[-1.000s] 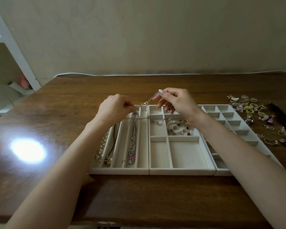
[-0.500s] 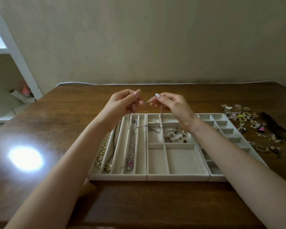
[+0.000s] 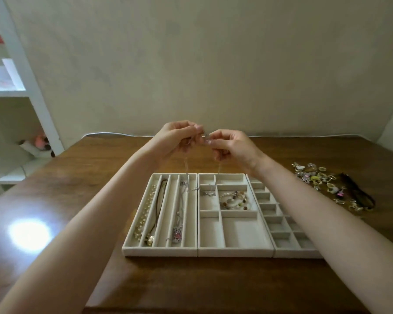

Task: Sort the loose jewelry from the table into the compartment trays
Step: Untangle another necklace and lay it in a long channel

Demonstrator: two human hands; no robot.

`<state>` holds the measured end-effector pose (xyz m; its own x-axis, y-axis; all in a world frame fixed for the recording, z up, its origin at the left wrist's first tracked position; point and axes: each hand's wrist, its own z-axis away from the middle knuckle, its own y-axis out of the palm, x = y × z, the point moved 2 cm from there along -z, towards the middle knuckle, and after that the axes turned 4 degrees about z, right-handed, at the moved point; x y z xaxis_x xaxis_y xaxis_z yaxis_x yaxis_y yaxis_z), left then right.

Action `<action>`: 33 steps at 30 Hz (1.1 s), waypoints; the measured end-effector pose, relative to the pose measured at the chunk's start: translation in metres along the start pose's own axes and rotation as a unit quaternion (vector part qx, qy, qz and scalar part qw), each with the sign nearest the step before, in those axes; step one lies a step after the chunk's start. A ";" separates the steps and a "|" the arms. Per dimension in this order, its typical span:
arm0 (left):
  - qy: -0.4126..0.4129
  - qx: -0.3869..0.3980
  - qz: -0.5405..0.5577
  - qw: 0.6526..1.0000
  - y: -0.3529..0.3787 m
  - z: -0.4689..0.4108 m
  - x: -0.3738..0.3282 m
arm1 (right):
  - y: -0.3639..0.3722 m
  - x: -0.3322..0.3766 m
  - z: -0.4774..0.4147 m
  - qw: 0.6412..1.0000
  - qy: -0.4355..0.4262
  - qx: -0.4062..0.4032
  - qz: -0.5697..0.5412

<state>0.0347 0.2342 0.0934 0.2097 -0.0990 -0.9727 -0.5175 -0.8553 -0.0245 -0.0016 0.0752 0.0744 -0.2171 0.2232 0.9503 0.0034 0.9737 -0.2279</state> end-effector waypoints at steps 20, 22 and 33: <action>-0.044 -0.043 -0.100 0.993 0.003 0.043 0.048 | -0.003 0.110 -0.014 0.993 -0.068 -0.040 -0.083; -0.067 -0.056 -0.082 0.993 -0.001 0.053 0.058 | 0.001 0.111 -0.016 0.992 -0.063 -0.056 -0.095; -0.095 -0.118 -0.033 0.988 -0.023 0.104 0.066 | 0.010 0.099 -0.035 0.980 -0.054 -0.184 0.059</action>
<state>-0.0259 0.3004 0.0057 0.0653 0.0386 -0.9971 -0.2949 -0.9539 -0.0562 0.0113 0.1085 0.1740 -0.2960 0.3479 0.8896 0.3819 0.8967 -0.2236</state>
